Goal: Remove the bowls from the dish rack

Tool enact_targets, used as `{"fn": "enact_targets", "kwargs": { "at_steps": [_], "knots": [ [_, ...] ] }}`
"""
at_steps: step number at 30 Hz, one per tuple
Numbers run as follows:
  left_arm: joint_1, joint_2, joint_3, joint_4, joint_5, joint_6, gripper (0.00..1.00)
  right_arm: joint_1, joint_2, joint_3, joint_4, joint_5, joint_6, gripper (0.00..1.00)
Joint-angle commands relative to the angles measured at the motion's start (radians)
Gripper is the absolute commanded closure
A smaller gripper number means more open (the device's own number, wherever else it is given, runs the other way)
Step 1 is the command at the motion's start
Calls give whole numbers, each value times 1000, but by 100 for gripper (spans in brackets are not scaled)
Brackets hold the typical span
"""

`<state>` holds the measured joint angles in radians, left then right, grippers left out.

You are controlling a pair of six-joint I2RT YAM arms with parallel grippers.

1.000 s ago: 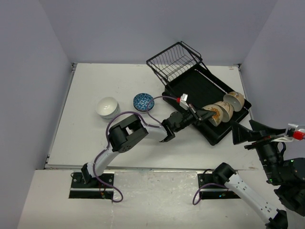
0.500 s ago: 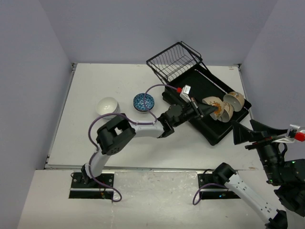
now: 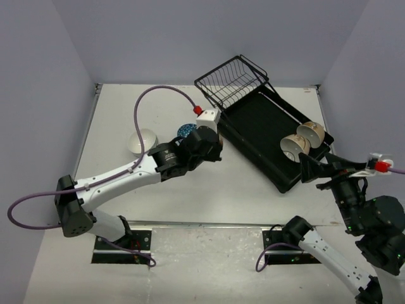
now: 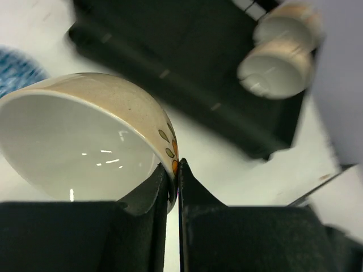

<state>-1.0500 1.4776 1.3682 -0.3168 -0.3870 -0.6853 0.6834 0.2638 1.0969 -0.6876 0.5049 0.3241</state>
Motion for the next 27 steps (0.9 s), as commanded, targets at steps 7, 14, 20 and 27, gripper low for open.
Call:
{"fn": "enact_targets", "kwargs": {
  "at_steps": [7,14,20,27],
  "knots": [
    [10,-90,-281,-551,-89,62,100,2,112,-35,25,-75,-13,1],
    [50,-7,-340,-519,13,174,100,2,138,-65,19,-126,-13,1],
    [76,69,-305,-492,22,214,100,2,189,-54,7,-121,-34,1],
    [82,102,-296,-473,13,234,94,1,235,-63,8,-143,-37,1]
  ]
}}
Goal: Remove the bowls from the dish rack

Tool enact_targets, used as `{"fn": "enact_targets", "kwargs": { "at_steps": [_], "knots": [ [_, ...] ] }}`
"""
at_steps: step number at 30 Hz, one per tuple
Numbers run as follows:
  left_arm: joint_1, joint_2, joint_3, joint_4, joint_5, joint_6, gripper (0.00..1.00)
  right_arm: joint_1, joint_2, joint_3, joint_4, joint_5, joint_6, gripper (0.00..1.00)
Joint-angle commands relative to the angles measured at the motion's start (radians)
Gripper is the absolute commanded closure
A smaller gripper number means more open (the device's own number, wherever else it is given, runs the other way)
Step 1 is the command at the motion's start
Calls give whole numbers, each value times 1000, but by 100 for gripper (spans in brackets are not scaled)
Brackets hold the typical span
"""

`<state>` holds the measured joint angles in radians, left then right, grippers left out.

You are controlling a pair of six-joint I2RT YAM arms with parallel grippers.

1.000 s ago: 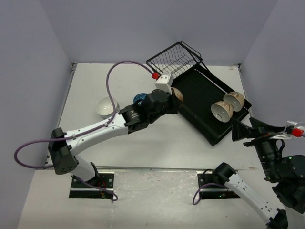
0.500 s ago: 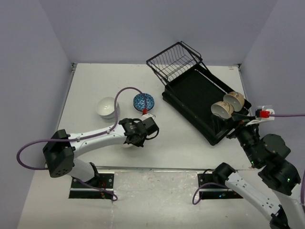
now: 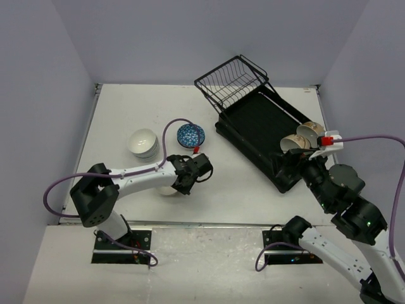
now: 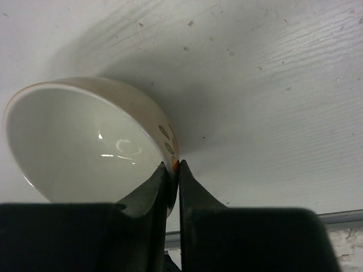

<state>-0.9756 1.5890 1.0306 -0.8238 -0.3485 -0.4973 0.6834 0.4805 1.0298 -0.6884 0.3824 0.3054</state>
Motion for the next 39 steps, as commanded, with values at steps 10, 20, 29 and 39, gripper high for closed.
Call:
{"fn": "enact_targets", "kwargs": {
  "at_steps": [10,20,29,39],
  "knots": [
    [8,-196,95,23,-104,-13,0,2,156,46,-51,61,-54,1],
    [8,-566,3,382,-67,-167,0,-10,362,-6,-13,469,-333,1],
    [8,-814,-35,181,-167,-107,0,-146,567,-94,158,544,-674,1],
    [8,-1033,-165,114,-296,-78,0,-246,851,-94,240,596,-677,1]
  ]
}}
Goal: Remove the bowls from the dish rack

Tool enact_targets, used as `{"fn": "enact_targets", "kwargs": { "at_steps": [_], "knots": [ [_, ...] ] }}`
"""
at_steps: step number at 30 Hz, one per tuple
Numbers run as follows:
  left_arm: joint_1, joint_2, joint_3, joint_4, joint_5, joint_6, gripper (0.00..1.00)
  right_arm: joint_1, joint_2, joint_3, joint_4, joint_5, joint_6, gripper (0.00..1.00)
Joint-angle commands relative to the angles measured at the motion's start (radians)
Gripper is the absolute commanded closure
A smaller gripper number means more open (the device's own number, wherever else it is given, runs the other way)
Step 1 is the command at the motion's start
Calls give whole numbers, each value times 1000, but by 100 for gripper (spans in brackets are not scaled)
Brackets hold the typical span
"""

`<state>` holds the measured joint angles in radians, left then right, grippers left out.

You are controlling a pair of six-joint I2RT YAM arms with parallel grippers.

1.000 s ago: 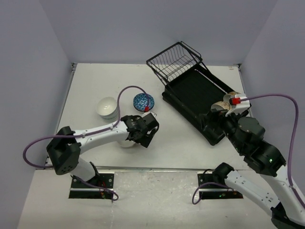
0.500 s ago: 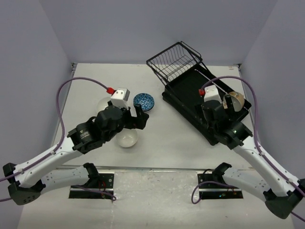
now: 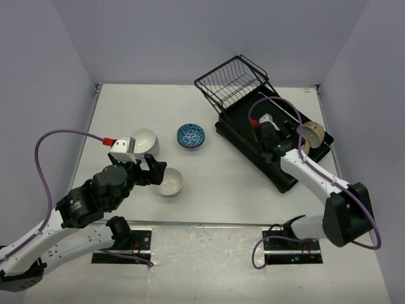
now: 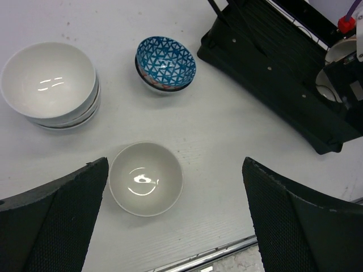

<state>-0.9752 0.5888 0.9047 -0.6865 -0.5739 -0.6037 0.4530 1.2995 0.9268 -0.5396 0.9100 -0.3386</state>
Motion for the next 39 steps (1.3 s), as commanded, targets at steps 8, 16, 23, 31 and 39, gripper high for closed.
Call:
{"fn": "enact_targets", "kwargs": {
  "at_steps": [8,16,23,31,39],
  "knots": [
    [7,-86,-66,35,46,90,0,-73,150,-5,214,184,-89,26],
    [7,-155,-75,56,80,108,0,-103,213,-8,260,201,-105,50],
    [7,-175,-81,67,101,117,0,-112,250,7,260,240,-79,66],
    [7,-172,-81,70,111,124,0,-112,231,21,260,248,-71,100],
    [7,-155,-81,71,112,127,0,-112,193,32,274,262,-83,100]
  ]
}}
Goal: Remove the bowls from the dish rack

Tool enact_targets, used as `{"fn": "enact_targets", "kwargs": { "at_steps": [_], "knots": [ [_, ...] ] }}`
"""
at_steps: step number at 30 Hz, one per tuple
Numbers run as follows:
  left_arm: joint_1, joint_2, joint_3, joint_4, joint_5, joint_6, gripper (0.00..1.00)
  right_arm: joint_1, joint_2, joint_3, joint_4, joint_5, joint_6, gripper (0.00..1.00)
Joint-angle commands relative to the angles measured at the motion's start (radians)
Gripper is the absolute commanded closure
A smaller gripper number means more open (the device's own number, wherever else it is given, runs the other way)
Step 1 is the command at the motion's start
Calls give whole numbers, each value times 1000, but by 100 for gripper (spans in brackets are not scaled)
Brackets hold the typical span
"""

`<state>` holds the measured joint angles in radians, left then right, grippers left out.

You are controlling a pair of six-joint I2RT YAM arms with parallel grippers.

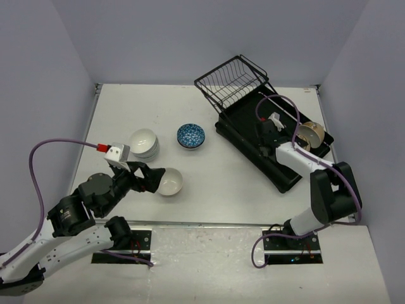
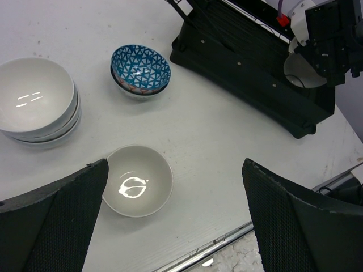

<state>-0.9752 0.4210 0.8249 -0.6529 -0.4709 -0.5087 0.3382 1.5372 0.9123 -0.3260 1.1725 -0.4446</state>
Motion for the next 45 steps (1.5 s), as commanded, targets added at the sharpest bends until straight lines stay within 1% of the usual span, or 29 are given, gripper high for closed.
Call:
{"fn": "enact_targets", "kwargs": {
  "at_steps": [1,6,14,16,17,18,19,20,21,22,25,26,27,29,31,34,35,37,38,39,41,42,44,45],
  "knots": [
    [7,15,-1,38,9,32,0,2,-54,45,68,3,11,100],
    [7,16,-1,38,6,32,0,2,-109,46,128,16,-8,100],
    [7,15,-1,38,2,30,0,1,-124,16,238,23,-48,100],
    [7,19,-3,38,2,32,0,1,-120,-27,321,33,-117,100],
    [7,21,-3,38,0,32,0,1,-121,-44,449,39,-155,100],
    [7,22,-3,38,2,32,0,1,-126,-87,535,42,-265,100],
    [7,27,-3,38,2,32,0,2,-140,-107,614,45,-319,100],
    [7,28,-1,39,2,32,0,2,-146,-118,730,47,-368,100],
    [7,32,-1,38,3,32,0,2,-156,-124,746,44,-409,100],
    [7,33,-1,38,2,32,0,2,-157,-118,737,44,-408,100],
    [7,36,0,38,-2,32,0,7,-190,-67,580,27,-275,100],
    [7,36,0,36,-6,32,0,12,-210,-44,406,0,-132,100],
    [7,35,0,36,-9,29,0,15,-218,9,315,-16,-59,100],
    [7,33,0,33,-18,27,0,19,-242,43,166,-43,29,100],
    [7,33,2,33,-23,24,0,38,-264,60,137,-63,69,100],
    [9,32,5,29,-41,16,0,70,-313,103,38,-117,164,100],
    [10,29,6,22,-57,9,0,84,-348,132,-31,-170,234,100],
    [13,22,10,18,-78,1,0,100,-386,157,-91,-235,296,100],
    [21,18,13,10,-103,-10,0,117,-431,184,-106,-287,357,100],
    [27,10,16,4,-115,-17,0,125,-451,197,-123,-407,394,100],
    [59,-10,22,-7,-152,-31,0,143,-483,240,-156,-532,513,100],
    [96,-19,23,-8,-161,-37,0,150,-494,255,-174,-650,558,100],
    [139,-50,22,-8,-186,-50,0,194,-462,310,-194,-764,669,100],
    [182,-59,22,-8,-192,-54,0,215,-444,325,-194,-874,699,100]
  ]
}}
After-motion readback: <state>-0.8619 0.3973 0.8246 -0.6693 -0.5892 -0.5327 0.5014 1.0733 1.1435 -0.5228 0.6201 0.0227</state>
